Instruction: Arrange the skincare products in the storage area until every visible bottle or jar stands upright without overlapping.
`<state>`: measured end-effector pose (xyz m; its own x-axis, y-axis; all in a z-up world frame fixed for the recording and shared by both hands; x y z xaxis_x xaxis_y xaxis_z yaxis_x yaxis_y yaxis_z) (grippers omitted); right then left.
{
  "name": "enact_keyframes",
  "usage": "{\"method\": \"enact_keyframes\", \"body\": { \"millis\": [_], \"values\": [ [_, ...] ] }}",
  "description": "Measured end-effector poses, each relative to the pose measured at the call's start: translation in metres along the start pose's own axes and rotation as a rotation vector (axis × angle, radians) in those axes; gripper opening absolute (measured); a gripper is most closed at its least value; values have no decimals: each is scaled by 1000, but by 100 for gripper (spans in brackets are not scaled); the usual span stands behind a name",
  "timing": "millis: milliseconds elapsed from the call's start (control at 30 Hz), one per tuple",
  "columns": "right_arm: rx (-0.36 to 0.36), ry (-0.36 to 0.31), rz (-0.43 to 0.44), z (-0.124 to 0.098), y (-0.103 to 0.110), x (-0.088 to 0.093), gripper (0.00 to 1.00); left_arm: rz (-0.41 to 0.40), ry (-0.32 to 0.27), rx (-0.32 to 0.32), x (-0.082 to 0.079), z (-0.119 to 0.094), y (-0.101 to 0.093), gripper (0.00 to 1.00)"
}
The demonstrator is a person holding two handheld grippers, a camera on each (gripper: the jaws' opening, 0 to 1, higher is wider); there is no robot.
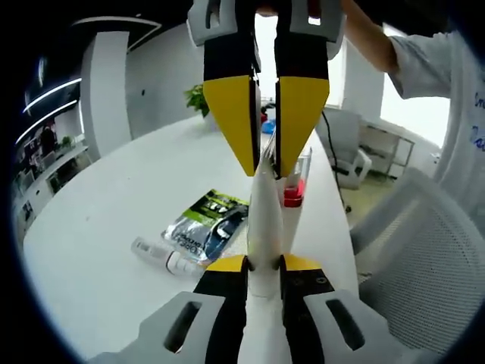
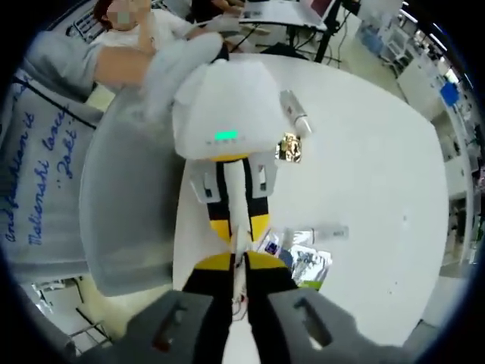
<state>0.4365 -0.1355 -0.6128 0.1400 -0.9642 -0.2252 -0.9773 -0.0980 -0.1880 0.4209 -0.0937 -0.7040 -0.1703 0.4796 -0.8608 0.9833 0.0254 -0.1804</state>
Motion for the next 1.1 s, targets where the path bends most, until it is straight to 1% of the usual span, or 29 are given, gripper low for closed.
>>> {"method": "enact_keyframes", "body": {
  "millis": [600,867,1000,1100],
  "values": [
    [-6,13,4,-2,5,1,5,13,-2,19,-1,1,-4,14],
    [-4,23,1,-2,5,1,6,51,14,18,-1,3,-3,15],
    [-15,27,14,-2,7,2,7,49,3,13,-1,4,-2,17],
    [-11,37,9,0,8,4,12,54,3,7,-2,3,-1,17]
  ]
}}
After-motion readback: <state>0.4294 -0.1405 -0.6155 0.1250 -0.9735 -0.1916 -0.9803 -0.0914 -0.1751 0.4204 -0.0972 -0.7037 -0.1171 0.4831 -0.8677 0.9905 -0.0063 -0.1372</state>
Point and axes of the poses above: the point that each gripper's makers call its tool centre point, and the gripper's own axes: z roughly forward along the fingers, y roughly to its left, x roughly out of its underside, the point moved 6 cm from there along -z, roughly backward along the fingers, and after that the axes turned 14 degrees about x, right-handed, at the moved point
